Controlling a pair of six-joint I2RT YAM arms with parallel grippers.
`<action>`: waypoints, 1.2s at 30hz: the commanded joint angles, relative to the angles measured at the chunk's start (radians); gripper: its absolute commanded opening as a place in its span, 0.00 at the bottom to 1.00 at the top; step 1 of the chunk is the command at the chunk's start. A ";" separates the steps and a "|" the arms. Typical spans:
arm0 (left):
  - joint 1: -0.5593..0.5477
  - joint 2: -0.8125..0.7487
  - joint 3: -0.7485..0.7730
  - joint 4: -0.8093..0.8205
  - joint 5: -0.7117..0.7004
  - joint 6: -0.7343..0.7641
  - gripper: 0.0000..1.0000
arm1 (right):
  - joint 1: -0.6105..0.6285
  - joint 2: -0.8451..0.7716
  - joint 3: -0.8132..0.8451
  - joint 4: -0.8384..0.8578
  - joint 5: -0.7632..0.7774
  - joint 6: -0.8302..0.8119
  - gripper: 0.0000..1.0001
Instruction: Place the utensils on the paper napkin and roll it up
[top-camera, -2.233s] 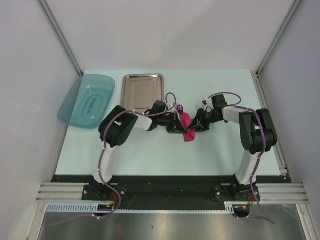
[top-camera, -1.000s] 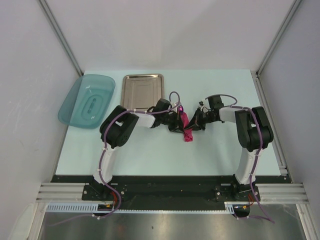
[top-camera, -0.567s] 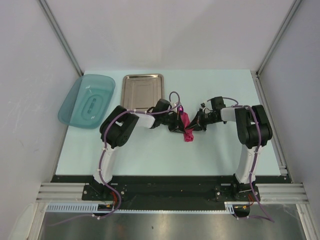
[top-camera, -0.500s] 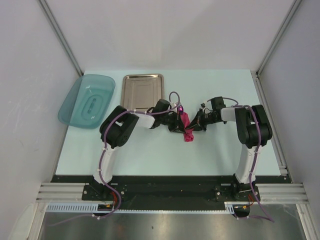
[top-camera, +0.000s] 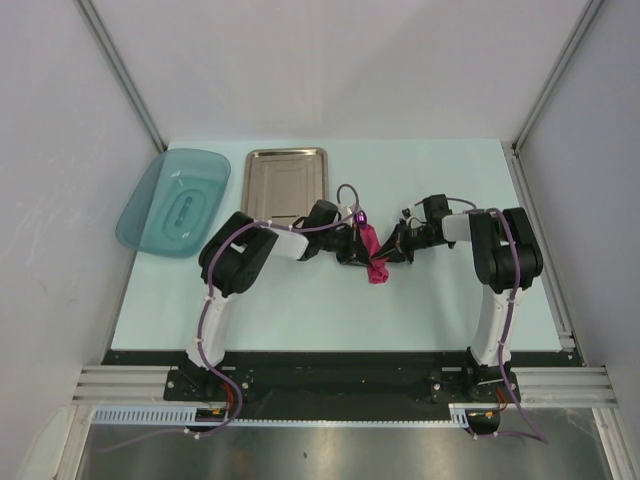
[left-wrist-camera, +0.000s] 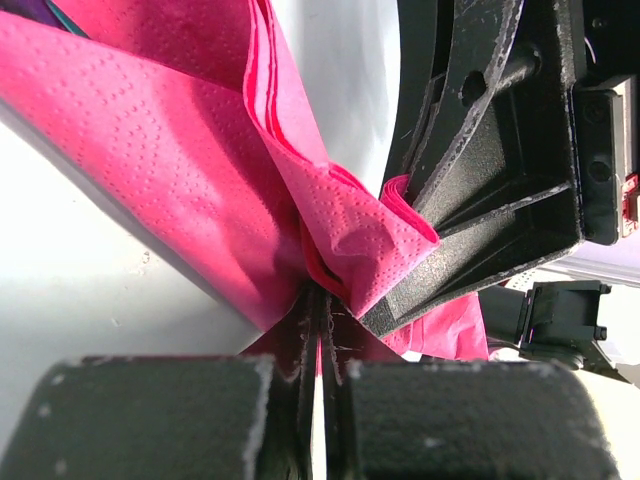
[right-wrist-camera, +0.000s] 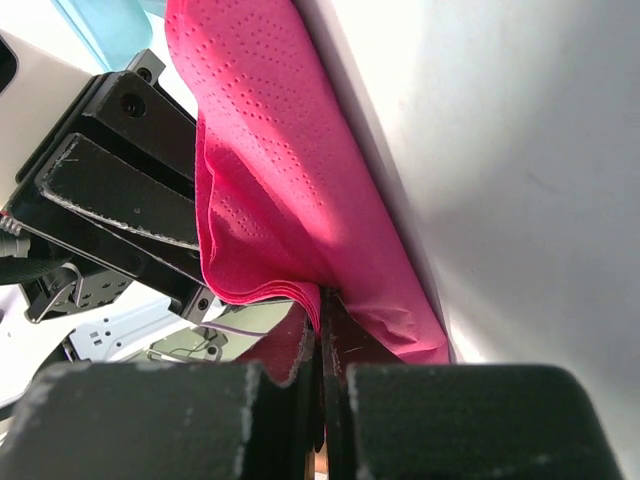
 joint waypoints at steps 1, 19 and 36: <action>-0.010 -0.036 -0.013 0.023 0.012 0.047 0.00 | -0.017 0.027 0.030 0.019 0.223 -0.045 0.00; -0.008 -0.038 -0.002 0.057 0.024 0.028 0.00 | 0.051 -0.093 0.056 -0.132 0.483 -0.268 0.00; 0.081 -0.070 -0.007 0.287 0.005 -0.160 0.02 | 0.058 -0.064 0.068 -0.157 0.560 -0.318 0.00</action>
